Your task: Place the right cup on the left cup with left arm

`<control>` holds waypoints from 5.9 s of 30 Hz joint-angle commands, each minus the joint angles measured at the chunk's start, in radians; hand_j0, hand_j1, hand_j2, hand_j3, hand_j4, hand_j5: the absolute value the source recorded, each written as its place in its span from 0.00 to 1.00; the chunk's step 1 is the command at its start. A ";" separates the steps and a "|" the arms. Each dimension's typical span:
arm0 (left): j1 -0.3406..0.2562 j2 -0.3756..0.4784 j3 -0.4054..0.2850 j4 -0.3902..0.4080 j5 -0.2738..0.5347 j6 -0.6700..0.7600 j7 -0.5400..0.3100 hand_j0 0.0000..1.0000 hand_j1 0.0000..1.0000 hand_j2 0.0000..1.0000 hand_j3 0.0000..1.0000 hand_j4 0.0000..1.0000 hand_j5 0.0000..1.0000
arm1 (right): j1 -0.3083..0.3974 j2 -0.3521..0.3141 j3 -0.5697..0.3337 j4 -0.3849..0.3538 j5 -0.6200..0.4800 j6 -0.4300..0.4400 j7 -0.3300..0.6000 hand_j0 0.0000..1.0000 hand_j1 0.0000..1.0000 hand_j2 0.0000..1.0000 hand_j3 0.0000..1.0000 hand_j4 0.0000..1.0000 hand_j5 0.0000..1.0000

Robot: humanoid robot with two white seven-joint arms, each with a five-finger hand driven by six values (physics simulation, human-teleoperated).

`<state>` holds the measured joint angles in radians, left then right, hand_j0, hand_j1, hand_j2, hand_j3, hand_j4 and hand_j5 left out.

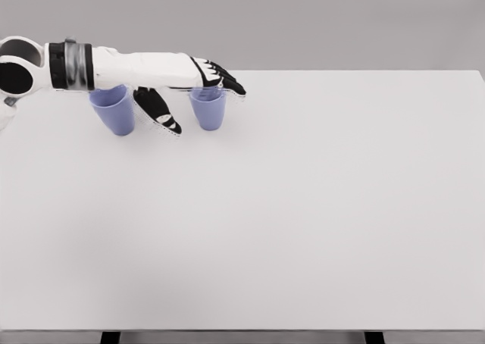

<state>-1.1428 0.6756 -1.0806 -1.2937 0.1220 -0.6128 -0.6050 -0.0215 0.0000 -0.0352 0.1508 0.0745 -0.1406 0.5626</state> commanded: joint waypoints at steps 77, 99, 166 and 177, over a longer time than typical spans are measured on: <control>-0.063 -0.330 0.047 0.599 -0.228 0.002 -0.006 0.51 0.51 0.51 0.51 0.51 0.51 | 0.000 0.000 0.000 0.000 0.002 -0.001 0.000 1.00 1.00 1.00 1.00 1.00 1.00; -0.184 0.068 -0.084 0.246 0.010 0.002 -0.006 0.52 0.52 0.52 0.52 0.52 0.52 | 0.000 0.000 0.000 0.001 0.001 -0.001 0.000 1.00 1.00 1.00 1.00 1.00 1.00; -0.219 0.292 -0.219 0.137 0.206 0.002 -0.006 1.00 1.00 1.00 1.00 1.00 1.00 | 0.000 0.000 0.000 0.001 0.002 -0.001 0.000 1.00 1.00 1.00 1.00 1.00 1.00; -0.064 0.512 -0.188 -0.470 0.484 0.002 -0.006 1.00 1.00 1.00 1.00 1.00 1.00 | 0.000 0.000 0.000 0.000 0.001 -0.001 0.000 1.00 1.00 1.00 1.00 1.00 1.00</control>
<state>-1.2042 1.2193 -1.2741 -1.7291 0.5834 -0.6141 -0.6113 -0.0215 0.0000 -0.0352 0.1508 0.0745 -0.1406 0.5625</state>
